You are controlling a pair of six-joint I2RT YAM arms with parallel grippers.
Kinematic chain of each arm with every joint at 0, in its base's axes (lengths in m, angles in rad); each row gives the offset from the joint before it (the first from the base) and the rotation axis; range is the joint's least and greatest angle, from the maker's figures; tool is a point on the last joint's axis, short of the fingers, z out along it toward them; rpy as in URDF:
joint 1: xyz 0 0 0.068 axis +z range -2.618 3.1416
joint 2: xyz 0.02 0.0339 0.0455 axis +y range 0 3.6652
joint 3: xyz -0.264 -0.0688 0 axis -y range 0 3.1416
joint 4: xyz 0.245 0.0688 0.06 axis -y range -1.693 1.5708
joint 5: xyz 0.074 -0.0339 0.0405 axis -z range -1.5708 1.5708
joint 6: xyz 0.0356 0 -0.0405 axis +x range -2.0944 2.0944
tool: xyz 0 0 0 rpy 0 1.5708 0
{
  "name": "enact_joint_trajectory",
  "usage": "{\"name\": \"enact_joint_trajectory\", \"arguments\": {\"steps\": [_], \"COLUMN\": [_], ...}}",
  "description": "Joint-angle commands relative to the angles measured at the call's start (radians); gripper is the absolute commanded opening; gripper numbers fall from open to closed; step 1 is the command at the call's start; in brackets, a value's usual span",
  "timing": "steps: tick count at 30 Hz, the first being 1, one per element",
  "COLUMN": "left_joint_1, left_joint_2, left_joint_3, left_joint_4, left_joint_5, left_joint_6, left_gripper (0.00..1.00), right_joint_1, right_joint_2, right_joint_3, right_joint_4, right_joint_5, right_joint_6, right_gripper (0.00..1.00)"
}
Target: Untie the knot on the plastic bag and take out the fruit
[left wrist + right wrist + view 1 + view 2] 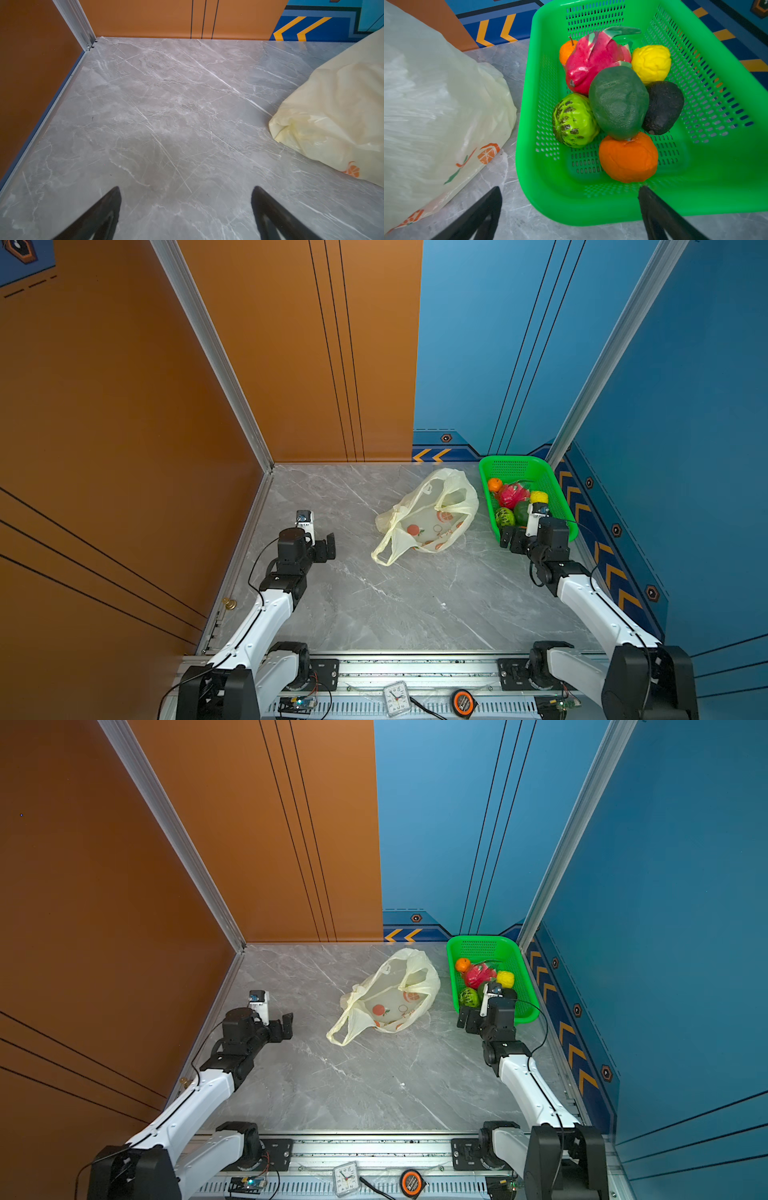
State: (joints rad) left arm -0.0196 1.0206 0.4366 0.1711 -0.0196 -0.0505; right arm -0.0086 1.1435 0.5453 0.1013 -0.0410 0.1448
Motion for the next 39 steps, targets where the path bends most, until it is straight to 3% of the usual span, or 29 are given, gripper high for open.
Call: {"name": "enact_joint_trajectory", "arguments": {"steps": [1, 11, 17, 21, 25, 29, 39], "left_joint_1": [0.023, 0.027, 0.035, 0.036, 0.037, 0.037, 0.037], "left_joint_2": [0.038, 0.275, 0.386, 0.418, 0.463, 0.511, 0.522], "left_joint_3": [-0.057, -0.105, -0.113, -0.122, -0.125, -0.134, -0.135], "left_joint_4": [0.213, 0.542, 0.705, 0.756, 0.802, 0.864, 0.88], "left_joint_5": [-0.004, -0.005, -0.014, -0.022, -0.023, -0.032, -0.028], "left_joint_6": [0.027, 0.022, 0.033, 0.034, 0.032, 0.03, 0.03], "left_gripper": [0.98, 0.98, 0.98, 0.98, 0.98, 0.98, 0.98], "right_joint_1": [-0.019, -0.03, -0.036, -0.024, 0.006, 0.07, 0.086], "right_joint_2": [0.053, 0.246, 0.249, 0.315, 0.373, 0.389, 0.402], "right_joint_3": [-0.043, -0.133, -0.137, -0.199, -0.205, -0.18, -0.204], "right_joint_4": [0.251, 0.579, 0.598, 0.789, 0.842, 0.799, 0.867], "right_joint_5": [-0.013, 0.004, -0.021, -0.028, 0.036, 0.215, 0.275], "right_joint_6": [-0.047, -0.07, -0.077, -0.071, -0.092, -0.108, -0.11], "right_gripper": [1.0, 1.0, 1.0, 1.0, 1.0, 1.0, 1.0]}}
